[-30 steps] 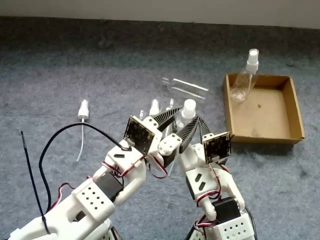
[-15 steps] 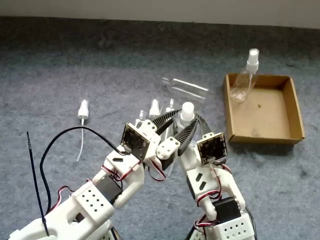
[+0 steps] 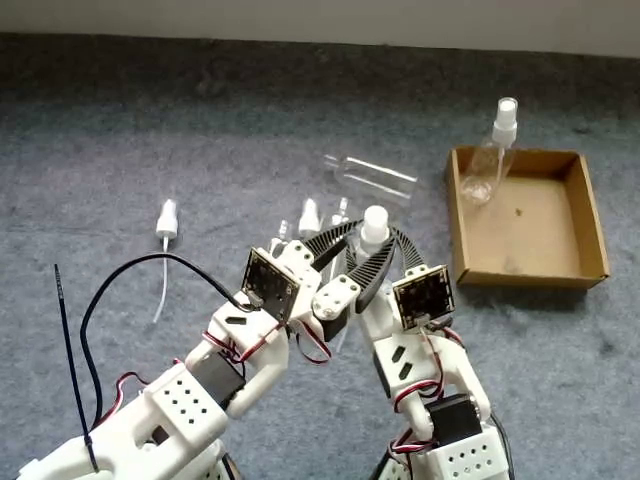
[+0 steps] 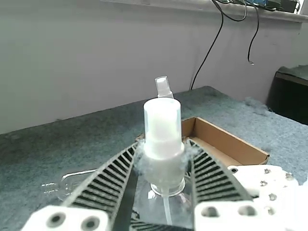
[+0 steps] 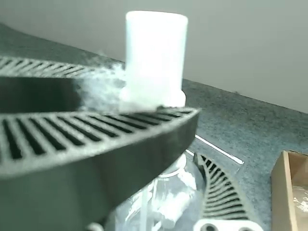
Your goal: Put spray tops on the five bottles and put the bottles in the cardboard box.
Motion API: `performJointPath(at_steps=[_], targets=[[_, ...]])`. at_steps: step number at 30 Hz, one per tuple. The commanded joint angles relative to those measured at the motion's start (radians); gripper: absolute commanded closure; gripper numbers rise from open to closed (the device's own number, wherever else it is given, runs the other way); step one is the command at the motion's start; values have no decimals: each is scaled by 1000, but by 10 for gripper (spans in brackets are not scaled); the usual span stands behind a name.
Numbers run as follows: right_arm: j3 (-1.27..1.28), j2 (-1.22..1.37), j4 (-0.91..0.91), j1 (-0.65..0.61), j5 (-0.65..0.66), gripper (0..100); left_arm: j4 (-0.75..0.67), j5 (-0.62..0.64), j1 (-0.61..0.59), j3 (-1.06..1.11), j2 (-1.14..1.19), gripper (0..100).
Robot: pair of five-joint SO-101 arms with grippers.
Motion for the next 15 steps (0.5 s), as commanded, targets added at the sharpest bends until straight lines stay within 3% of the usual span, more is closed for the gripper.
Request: performJointPath(at_steps=[1, 15], targets=[[113, -22, -5, 24, 9, 893, -2, 12, 18, -36, -1, 995], [113, -22, -8, 24, 9, 893, -5, 6, 51, 54, -1, 995]])
